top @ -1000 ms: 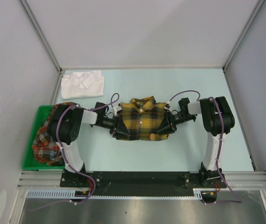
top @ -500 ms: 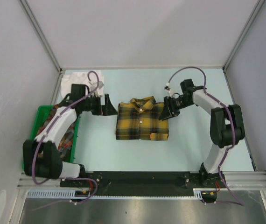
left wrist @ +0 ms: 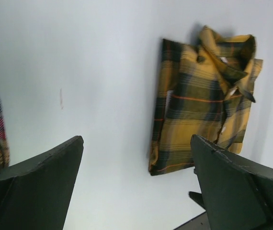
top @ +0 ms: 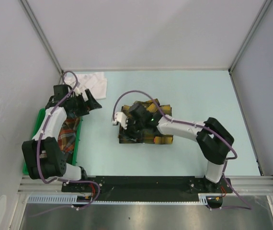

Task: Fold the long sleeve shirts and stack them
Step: Fold the shirt, then neatly place the folded shirt to the corner

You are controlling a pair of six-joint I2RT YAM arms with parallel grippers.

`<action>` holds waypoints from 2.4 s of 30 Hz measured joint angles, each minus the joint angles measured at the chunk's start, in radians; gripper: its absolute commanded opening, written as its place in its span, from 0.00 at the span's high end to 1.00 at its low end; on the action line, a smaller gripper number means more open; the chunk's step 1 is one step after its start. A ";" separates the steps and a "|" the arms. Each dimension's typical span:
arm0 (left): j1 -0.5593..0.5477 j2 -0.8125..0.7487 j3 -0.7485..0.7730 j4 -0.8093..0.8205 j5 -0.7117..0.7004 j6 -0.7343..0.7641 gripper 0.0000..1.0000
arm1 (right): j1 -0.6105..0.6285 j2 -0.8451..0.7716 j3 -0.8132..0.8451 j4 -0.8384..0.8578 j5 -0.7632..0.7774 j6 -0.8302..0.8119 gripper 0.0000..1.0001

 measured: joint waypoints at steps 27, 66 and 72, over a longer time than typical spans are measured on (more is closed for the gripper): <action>-0.003 -0.002 -0.379 0.200 0.191 -0.123 0.01 | 0.064 0.159 -0.093 0.316 0.071 -0.113 1.00; -0.285 0.481 -0.231 0.778 0.379 -0.665 0.96 | -0.052 0.058 0.001 0.274 -0.071 -0.025 0.84; -0.291 0.560 0.034 0.595 0.320 -0.496 1.00 | -0.080 0.057 0.016 0.230 -0.069 0.060 0.00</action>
